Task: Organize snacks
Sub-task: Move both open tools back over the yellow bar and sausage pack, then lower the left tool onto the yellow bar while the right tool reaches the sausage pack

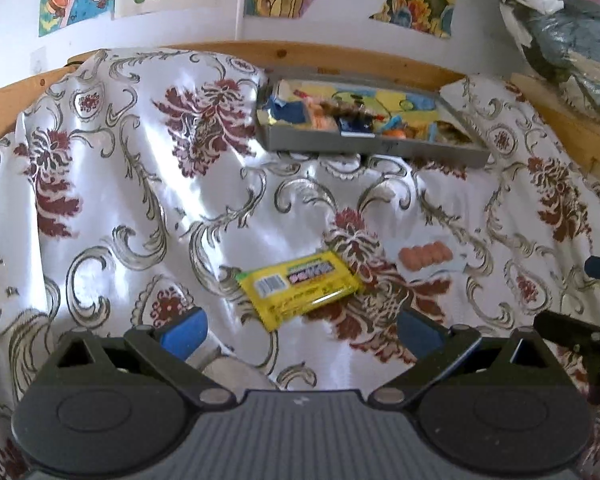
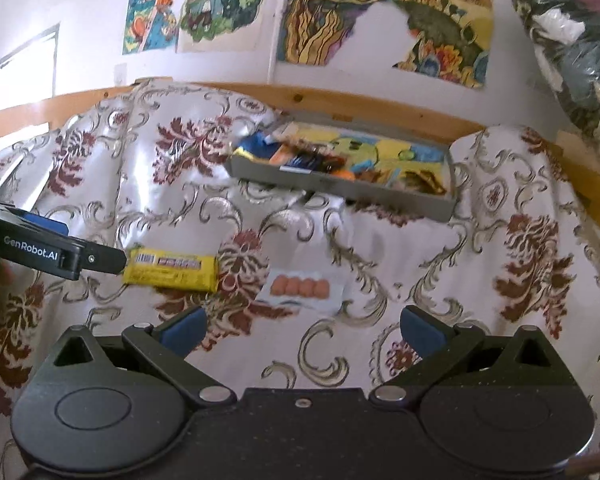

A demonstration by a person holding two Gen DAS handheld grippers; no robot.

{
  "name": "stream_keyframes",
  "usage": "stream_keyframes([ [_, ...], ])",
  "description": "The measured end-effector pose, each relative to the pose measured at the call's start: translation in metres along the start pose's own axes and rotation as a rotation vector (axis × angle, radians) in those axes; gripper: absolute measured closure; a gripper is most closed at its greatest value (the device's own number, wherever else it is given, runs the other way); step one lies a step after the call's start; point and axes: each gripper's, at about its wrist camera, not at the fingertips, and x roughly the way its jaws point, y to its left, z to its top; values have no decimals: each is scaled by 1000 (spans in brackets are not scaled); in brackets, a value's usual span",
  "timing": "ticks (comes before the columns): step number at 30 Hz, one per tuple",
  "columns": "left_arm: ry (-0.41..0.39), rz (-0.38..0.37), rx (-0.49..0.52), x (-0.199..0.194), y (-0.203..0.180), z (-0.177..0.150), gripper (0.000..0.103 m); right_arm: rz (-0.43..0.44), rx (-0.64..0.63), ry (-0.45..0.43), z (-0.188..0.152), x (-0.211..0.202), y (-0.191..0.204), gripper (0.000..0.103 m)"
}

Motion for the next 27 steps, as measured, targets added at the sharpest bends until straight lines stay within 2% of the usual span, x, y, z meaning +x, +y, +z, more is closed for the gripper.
stream_keyframes([
  [5, 16, 14, 0, 7, 1, -3, 0, 4, 19, 38, -2, 9, -3, 1],
  [19, -25, 10, -58, 43, 18, 17, 0, -5, 45, 116, -7, 42, -10, 1],
  [27, -1, -52, -26, 68, 25, 28, 0, -1, 17, 151, 0, 61, -13, 1],
])
